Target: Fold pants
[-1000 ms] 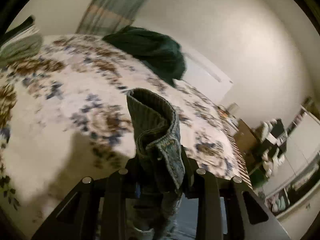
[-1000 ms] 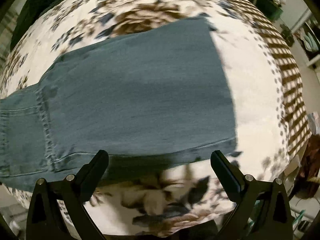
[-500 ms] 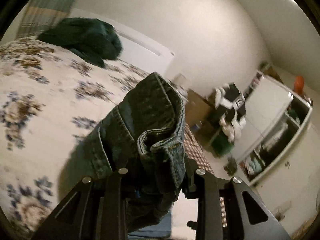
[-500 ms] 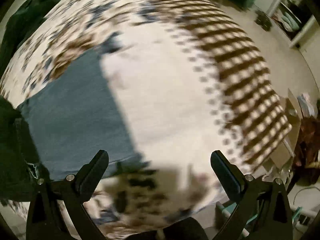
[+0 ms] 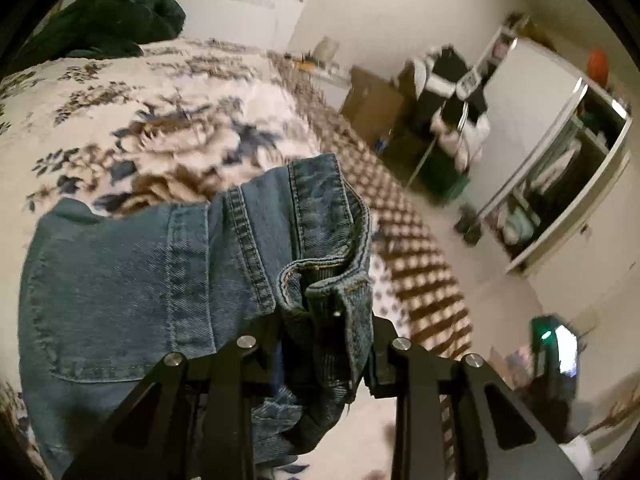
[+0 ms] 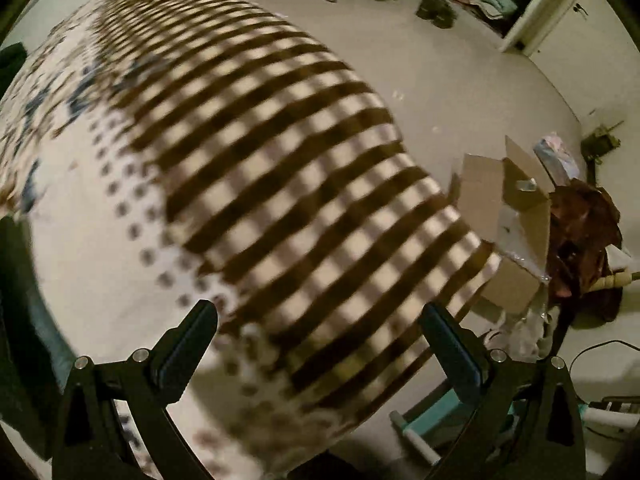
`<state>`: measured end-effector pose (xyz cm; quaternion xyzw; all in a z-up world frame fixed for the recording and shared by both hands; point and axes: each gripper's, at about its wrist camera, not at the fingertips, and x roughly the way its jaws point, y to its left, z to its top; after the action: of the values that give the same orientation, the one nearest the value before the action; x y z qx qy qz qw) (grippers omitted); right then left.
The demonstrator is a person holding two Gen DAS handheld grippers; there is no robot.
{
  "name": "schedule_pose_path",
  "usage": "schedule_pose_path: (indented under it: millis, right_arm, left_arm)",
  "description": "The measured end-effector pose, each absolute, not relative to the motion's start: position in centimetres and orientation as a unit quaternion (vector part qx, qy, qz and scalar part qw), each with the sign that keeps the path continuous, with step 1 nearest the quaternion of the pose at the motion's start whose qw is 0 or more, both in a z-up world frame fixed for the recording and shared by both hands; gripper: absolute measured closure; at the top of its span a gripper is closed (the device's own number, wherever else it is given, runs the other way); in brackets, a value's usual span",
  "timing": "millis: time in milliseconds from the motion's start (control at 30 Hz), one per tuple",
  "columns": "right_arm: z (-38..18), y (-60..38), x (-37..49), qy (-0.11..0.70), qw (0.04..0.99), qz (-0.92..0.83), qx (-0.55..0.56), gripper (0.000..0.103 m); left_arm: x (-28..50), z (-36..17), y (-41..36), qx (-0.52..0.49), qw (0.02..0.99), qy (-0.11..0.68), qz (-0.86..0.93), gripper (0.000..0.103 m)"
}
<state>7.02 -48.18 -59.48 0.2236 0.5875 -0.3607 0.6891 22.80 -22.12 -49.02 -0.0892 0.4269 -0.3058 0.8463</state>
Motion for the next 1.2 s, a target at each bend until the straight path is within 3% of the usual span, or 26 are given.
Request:
schedule_pose_path:
  millis: [200,333,367,467,733,900,1167,1200]
  right_arm:
    - [-60.1,-50.3,7.0,0.588,0.684,-0.368,0.225,0.000]
    - [-59.7,-50.4,7.1,0.587,0.686,-0.364,0.228,0.000]
    - [-59.4,-50.2,7.1,0.587,0.687,-0.363,0.229,0.000]
    - [-58.9,-49.8,7.5,0.586,0.692,-0.344,0.243,0.000]
    - [-56.2,-46.9,11.9,0.558,0.735,-0.223,0.314,0.000]
    - [-56.1,-44.5,17.2,0.547,0.759,-0.131,0.328,0.000]
    - [-64.0,-43.0,20.4,0.617,0.663,-0.050,0.420,0.001]
    - [-64.6,-42.7,20.0,0.613,0.656,-0.037,0.438,0.009]
  left_arm:
    - [22.7,-50.2,-23.9,-0.053,0.842,0.452,-0.291,0.076]
    - [22.8,-49.7,-24.6,-0.042,0.835,0.472,-0.279,0.063]
    - [23.1,-49.6,-24.5,-0.044,0.832,0.476,-0.280,0.055]
    - [23.1,-48.4,-24.5,-0.042,0.826,0.488,-0.279,0.011]
    - [25.3,-44.9,-15.6,-0.084,0.846,0.485,-0.204,0.011]
    - [27.9,-47.8,-7.9,-0.084,0.841,0.525,-0.105,0.011]
    - [29.1,-53.7,-3.2,-0.106,0.811,0.572,-0.067,0.011]
    - [29.1,-54.2,-3.2,-0.108,0.807,0.577,-0.067,0.011]
